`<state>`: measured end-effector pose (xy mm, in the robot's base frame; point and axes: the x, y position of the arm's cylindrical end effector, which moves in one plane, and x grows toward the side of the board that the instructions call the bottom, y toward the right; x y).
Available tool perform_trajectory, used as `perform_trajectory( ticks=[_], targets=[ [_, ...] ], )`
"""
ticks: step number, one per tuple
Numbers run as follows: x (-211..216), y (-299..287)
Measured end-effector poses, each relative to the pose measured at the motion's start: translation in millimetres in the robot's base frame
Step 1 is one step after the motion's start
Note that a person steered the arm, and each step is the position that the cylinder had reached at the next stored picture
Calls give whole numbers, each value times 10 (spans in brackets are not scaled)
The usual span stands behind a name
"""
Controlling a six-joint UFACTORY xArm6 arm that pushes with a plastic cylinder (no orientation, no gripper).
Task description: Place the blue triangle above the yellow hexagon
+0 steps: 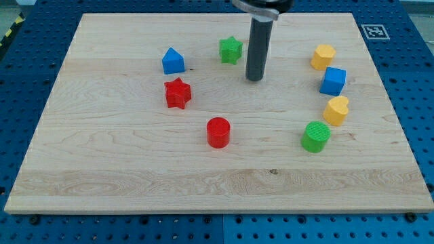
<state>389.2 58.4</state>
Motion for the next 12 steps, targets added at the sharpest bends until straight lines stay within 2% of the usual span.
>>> perform_trajectory(
  ticks=[1, 3, 6, 12],
  targets=[
    [112, -229],
    [108, -1089],
    [-68, -1495],
    [-933, -1715]
  ],
)
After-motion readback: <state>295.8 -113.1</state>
